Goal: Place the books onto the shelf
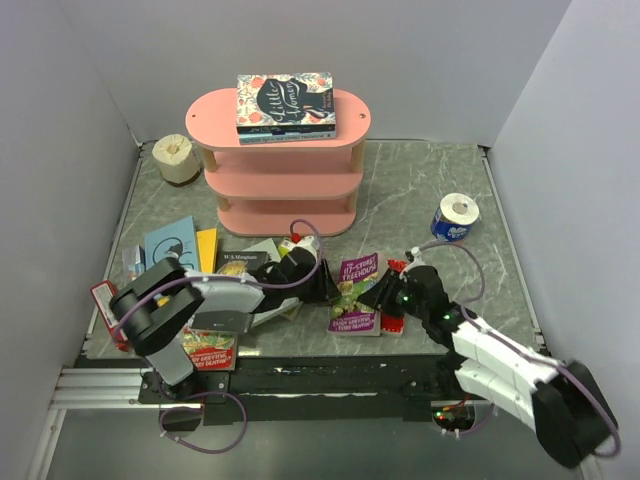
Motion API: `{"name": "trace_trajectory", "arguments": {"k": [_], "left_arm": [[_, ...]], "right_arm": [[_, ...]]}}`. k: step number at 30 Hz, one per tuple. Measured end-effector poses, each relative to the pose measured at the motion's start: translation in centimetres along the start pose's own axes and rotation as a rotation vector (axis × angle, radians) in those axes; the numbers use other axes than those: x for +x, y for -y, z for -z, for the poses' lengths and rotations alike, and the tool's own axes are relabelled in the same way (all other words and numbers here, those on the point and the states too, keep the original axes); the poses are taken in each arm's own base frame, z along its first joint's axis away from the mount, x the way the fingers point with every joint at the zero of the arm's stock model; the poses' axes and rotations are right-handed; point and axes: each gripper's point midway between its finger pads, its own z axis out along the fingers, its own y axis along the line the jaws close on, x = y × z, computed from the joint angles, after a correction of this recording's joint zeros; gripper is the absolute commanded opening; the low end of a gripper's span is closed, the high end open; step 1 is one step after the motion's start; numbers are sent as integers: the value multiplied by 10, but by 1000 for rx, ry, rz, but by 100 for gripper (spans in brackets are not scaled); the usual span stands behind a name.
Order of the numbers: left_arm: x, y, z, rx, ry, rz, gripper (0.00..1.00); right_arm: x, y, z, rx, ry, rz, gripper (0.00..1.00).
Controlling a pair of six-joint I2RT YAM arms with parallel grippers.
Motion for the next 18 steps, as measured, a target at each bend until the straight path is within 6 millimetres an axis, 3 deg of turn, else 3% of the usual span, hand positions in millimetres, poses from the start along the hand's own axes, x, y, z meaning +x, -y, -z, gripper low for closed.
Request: {"name": "trace_trajectory", "arguments": {"k": [2, 4, 7, 10, 12, 15, 18], "left_arm": [[1, 2, 16, -34, 0, -24, 64], [-10, 13, 41, -37, 38, -41, 75], [-48, 41, 88, 14, 170, -64, 95], [-91, 74, 148, 132, 330, -67, 99], [-116, 83, 187, 204, 426, -68, 99], [-135, 82, 220, 267, 483, -93, 99], [-142, 79, 237, 318, 482, -141, 99]], "right_arm": [[1, -9, 15, -23, -3, 40, 39], [-1, -24, 31, -54, -8, 88, 35], [-10, -58, 53, -126, -25, 158, 0], [-19, -103, 73, -233, -70, 229, 0], [-20, -136, 84, -336, -126, 269, 0], [-11, -164, 96, -452, -238, 305, 0], [-2, -184, 106, -549, -362, 318, 0]]}}
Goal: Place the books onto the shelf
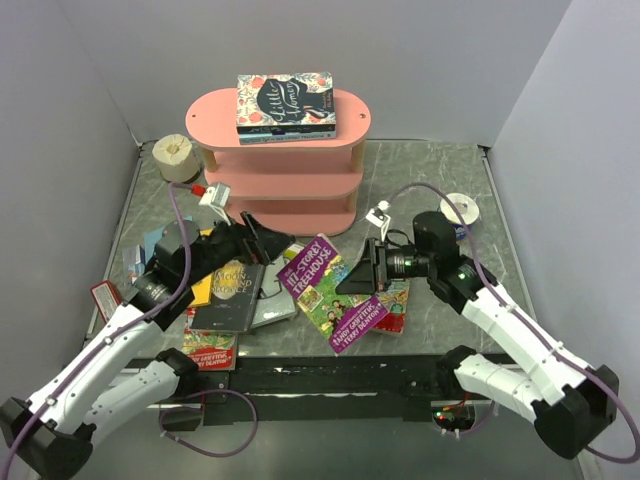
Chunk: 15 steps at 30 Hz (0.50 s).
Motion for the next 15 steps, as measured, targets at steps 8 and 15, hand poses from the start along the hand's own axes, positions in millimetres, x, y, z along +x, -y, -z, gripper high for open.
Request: {"name": "trace_trajectory", "arguments": {"k": [8, 15], "left_arm": [[17, 21, 16, 200, -149, -47, 99], [27, 59, 40, 454, -203, -59, 99]], "right_arm": [[5, -56, 11, -255, -176, 36, 0], [2, -79, 20, -337, -240, 86, 0]]}}
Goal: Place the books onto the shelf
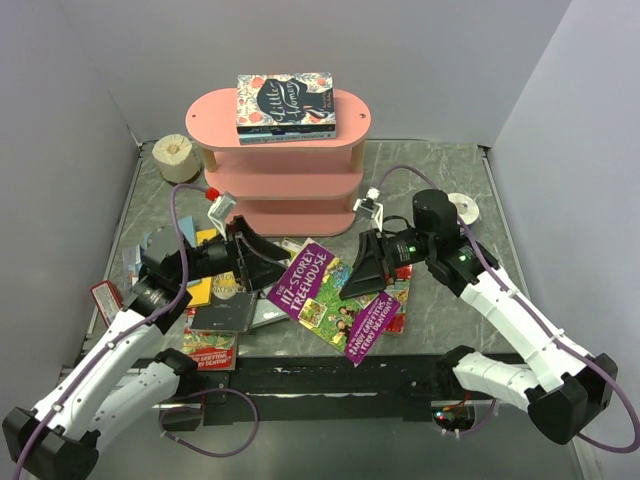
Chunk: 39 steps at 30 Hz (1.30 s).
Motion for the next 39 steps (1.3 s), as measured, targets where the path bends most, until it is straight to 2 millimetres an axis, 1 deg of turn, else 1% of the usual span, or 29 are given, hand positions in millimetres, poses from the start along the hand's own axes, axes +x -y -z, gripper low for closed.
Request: {"name": "trace_trajectory", "arguments": {"k": [4, 5, 11, 17, 21, 25, 28, 31, 32, 34, 35, 37, 39], "left_arm": [[5, 11, 1, 75, -33, 16, 99], [4, 11, 1, 79, -32, 20, 96], [-15, 15, 10, 73, 37, 16, 96], [-25, 26, 9, 108, 48, 20, 96], [-26, 32, 9, 142, 40, 32, 96], [-25, 40, 9, 190, 23, 25, 97], [-20, 40, 8, 216, -6, 30, 99], [-12, 35, 5, 227, -56, 54, 80], [-10, 34, 4, 229, -68, 64, 62], [-4, 33, 2, 239, -98, 82, 44], [-2, 34, 1, 246, -110, 87, 22], [0, 38, 1, 264, -126, 85, 1], [0, 41, 1, 275, -129, 81, 1]], "right_arm": [[0, -4, 1, -15, -22, 16, 0], [-1, -4, 1, -17, -23, 20, 0], [-5, -3, 5, -6, 1, 38, 0], [-7, -4, 6, 0, 12, 45, 0], [-10, -4, 5, 1, 13, 44, 0], [-18, -5, 3, -5, 17, 49, 0], [-26, -8, 2, -13, 17, 49, 0], [-37, -13, 1, -24, 14, 59, 0], [-40, -15, 1, -27, 12, 63, 0], [-46, -18, 1, -32, 10, 76, 0], [-48, -19, 0, -31, 11, 80, 0], [-47, -16, 0, -25, 7, 67, 0], [-47, -14, 0, -25, 1, 68, 0]]}}
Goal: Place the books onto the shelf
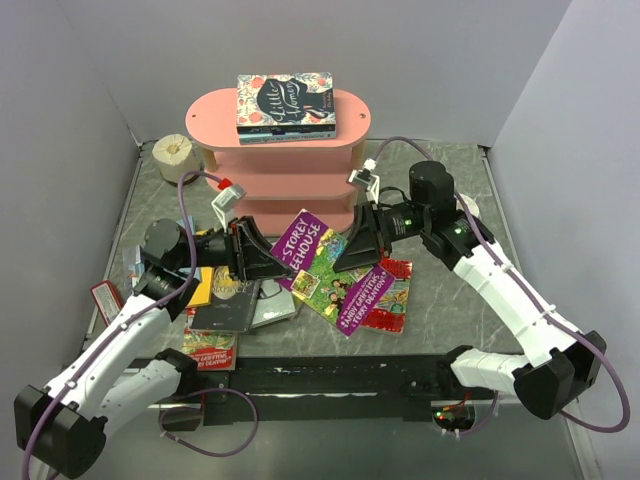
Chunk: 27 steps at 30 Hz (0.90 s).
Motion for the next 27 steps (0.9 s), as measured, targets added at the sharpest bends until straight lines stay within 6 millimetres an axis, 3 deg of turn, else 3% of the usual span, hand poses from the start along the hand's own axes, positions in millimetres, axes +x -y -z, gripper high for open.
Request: {"name": "trace_trajectory", "arguments": {"k": [1, 2, 5, 7, 10, 11, 15, 20, 21, 24, 27], "left_arm": [[0, 0, 0, -1, 0, 6, 1], [-1, -1, 0, -2, 1, 8, 1], [-6, 2, -2, -4, 10, 2, 1], [-15, 5, -3, -22, 42, -14, 1], [-39, 13, -5, -63, 108, -36, 1], [-50, 19, -6, -75, 133, -50, 1], [-106, 46, -8, -126, 263, -127, 1], [-215, 74, -5, -219, 513, -249, 1], [-241, 74, 1, -254, 577, -273, 1], [-286, 63, 11, -330, 673, -299, 1], [-317, 31, 20, -402, 708, -281, 1]], "right_arm": [[0, 0, 0, 1, -1, -4, 0], [-1, -1, 0, 3, 0, -2, 24], [-4, -5, 2, 18, 7, 11, 60], [-13, -9, 3, 65, 36, 31, 65], [-45, -16, 11, 200, 156, 121, 72], [-58, -21, 16, 252, 214, 158, 80], [-106, -43, 53, 460, 519, 271, 84], [-131, -72, 88, 555, 758, 344, 80], [-134, -76, 93, 562, 791, 355, 79], [-146, -78, 103, 593, 858, 369, 77], [-153, -72, 108, 625, 889, 367, 72]]}}
